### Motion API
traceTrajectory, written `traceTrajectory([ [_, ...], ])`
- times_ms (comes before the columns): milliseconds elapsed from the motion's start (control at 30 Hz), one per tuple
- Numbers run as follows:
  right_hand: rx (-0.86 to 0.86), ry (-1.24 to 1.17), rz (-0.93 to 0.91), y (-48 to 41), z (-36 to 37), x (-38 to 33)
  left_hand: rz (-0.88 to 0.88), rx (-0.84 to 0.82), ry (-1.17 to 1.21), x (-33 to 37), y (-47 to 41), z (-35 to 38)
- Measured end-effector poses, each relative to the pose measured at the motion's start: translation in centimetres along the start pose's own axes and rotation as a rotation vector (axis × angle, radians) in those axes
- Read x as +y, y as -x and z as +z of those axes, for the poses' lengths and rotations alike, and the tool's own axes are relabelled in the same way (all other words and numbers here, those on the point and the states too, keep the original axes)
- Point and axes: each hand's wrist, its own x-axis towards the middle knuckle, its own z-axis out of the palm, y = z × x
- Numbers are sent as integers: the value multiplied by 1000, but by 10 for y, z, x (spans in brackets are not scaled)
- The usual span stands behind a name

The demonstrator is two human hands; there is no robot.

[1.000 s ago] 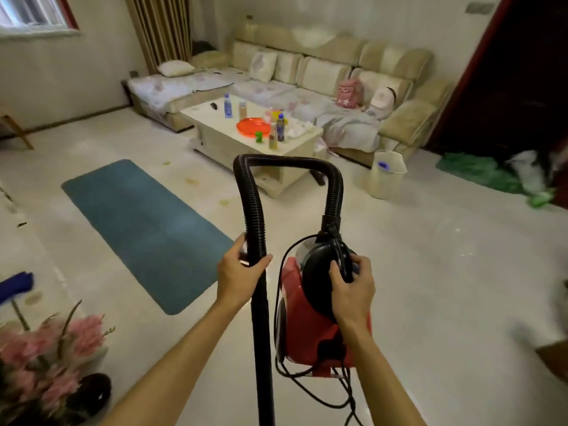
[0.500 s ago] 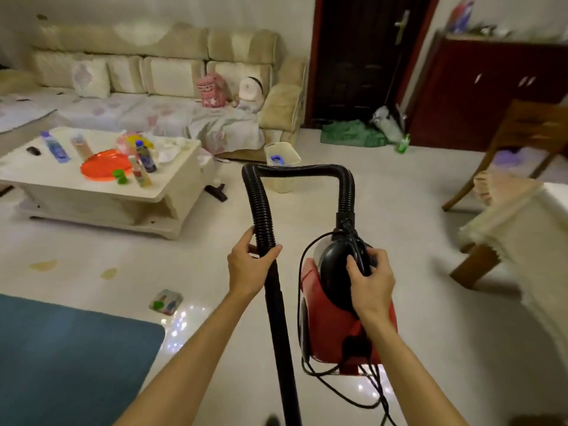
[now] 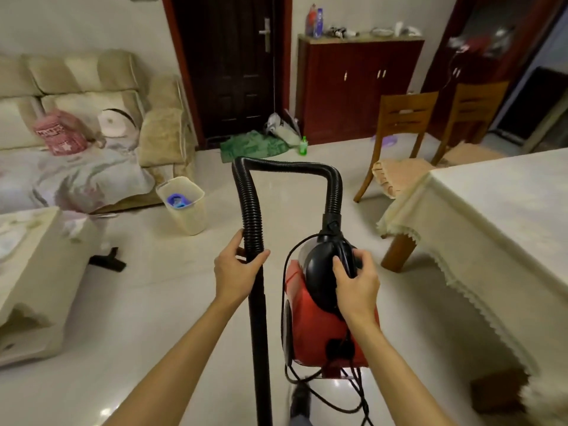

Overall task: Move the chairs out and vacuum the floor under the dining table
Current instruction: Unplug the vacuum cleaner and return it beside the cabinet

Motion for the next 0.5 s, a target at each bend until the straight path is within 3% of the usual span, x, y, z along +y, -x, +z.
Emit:
traceTrajectory([
  [500, 67, 24, -10, -265, 74, -4, 51, -94, 89, 12, -258, 147],
])
